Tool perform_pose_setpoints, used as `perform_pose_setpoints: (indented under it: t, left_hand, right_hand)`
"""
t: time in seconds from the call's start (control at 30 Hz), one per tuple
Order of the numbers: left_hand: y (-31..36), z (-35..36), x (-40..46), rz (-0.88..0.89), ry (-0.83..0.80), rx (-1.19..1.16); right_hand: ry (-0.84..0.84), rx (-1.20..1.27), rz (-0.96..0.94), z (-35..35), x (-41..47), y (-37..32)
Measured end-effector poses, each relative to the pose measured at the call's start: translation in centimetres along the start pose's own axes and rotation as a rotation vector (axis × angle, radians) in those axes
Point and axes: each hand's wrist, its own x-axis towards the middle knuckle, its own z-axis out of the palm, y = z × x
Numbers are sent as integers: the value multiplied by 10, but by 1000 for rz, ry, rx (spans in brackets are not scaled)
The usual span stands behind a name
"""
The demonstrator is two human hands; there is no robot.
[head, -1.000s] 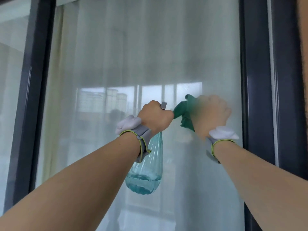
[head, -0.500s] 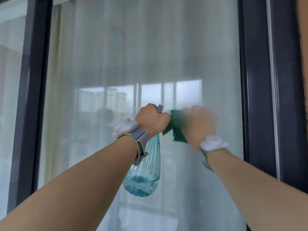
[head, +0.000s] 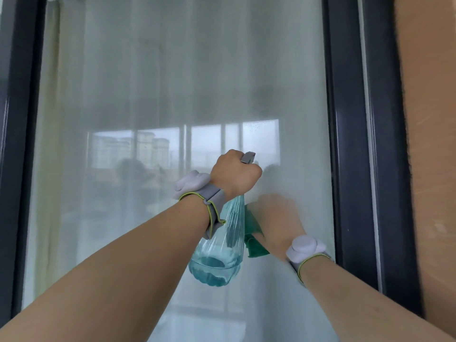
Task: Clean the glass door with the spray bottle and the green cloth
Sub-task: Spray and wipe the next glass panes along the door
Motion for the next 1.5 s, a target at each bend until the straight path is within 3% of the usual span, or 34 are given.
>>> perform_pose_setpoints:
  t: [0.3, 0.47, 0.63, 0.8, 0.9, 1.07, 1.27, 1.43, 1.5]
  left_hand:
    - [36, 72, 6, -29, -210, 60]
    - [40, 69, 7, -68, -211, 109]
    - [32, 44, 10, -59, -92, 78]
    - [32, 29, 2, -61, -2, 37]
    - [30, 22, -2, -39, 46, 55]
    - [8, 13, 5, -35, 68, 142]
    - [2, 5, 2, -69, 90, 177]
    - [1, 0, 1, -69, 132, 209]
    - [-1, -1, 1, -71, 144, 211]
  right_hand:
    - [-29, -10, 72, -16, -37, 42]
    - [-36, -45, 77, -15, -33, 39]
    - [17, -58, -35, -13, -1, 53]
    - [186, -62, 374, -28, 44, 82]
    - [205, -90, 469, -29, 47, 79]
    - [122, -140, 222, -15, 12, 60]
    - [55, -192, -48, -24, 28, 84]
    - [153, -100, 385, -31, 50, 83]
    - [183, -96, 468, -28, 53, 79]
